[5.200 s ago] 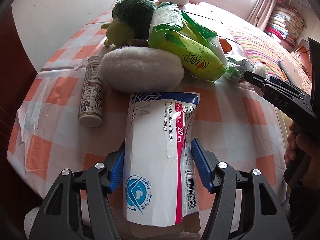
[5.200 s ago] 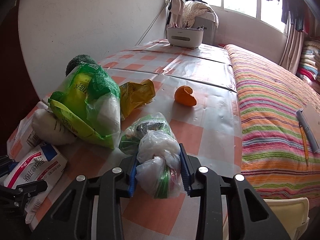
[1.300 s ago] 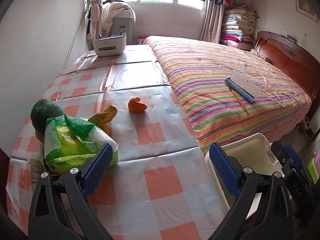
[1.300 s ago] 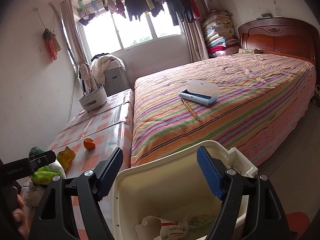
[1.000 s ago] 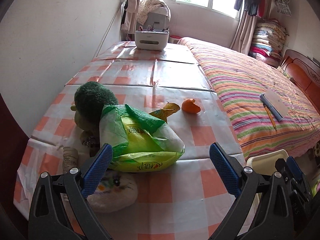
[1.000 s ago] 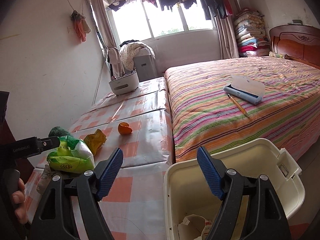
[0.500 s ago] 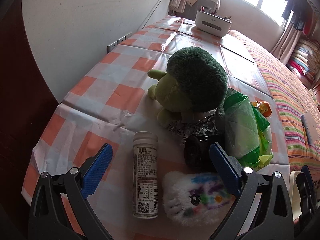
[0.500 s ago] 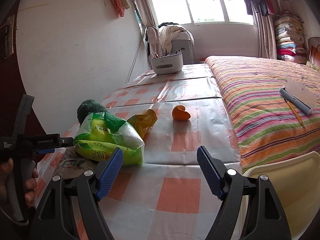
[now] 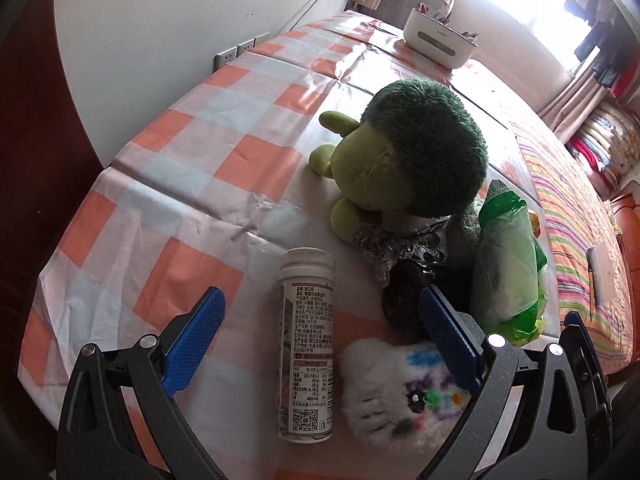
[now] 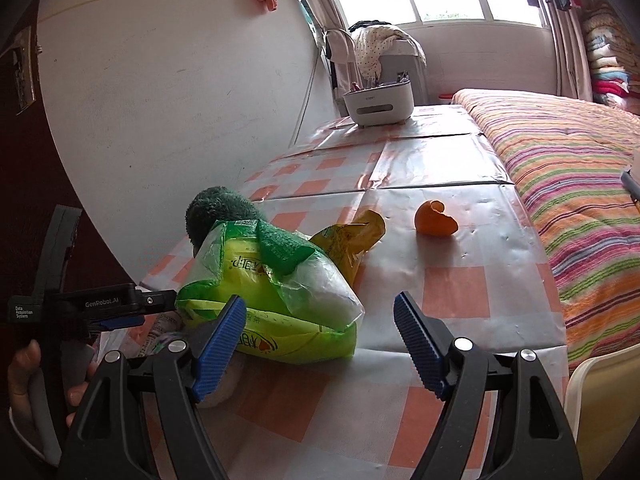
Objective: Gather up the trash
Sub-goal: 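Grasp the pill bottle with the left tool while the right tool grasps the green bag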
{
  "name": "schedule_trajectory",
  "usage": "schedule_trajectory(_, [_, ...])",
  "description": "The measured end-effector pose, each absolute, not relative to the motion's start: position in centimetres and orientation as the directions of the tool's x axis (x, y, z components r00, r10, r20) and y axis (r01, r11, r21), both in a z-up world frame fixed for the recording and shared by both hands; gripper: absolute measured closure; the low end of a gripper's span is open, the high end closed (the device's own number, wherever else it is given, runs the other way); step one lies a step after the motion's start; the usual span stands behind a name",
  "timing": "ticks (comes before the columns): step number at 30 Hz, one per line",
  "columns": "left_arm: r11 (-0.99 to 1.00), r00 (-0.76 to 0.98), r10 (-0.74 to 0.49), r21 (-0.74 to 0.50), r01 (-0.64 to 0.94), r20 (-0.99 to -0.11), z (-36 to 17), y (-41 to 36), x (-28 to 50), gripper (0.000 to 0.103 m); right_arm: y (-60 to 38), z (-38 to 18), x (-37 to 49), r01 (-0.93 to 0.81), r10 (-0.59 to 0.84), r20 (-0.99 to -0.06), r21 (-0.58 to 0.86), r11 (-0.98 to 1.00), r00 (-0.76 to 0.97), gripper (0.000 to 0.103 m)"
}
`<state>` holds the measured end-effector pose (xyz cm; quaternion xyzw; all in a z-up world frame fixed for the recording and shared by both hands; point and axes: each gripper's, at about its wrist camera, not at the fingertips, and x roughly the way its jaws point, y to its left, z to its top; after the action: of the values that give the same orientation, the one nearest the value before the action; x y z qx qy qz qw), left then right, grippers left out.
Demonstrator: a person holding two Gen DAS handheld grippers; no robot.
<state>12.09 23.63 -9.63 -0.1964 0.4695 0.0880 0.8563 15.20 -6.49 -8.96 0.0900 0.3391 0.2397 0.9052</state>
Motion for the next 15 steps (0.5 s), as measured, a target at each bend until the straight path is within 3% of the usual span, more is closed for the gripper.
schedule_trajectory(6, [0.892,0.524,-0.051,-0.275,-0.360,-0.850,-10.2,25.0,12.3,0.007,-6.3,-10.2,18.0,-0.328,0.513,-0.603,0.397,0.857,0.612,0.029])
schedule_trajectory(15, [0.924,0.465,-0.015,-0.191,-0.333,-0.885,-11.7,24.3,12.9,0.007,-6.3,-13.2,20.8,-0.275,0.586,-0.636,0.524,0.806,0.503,0.029])
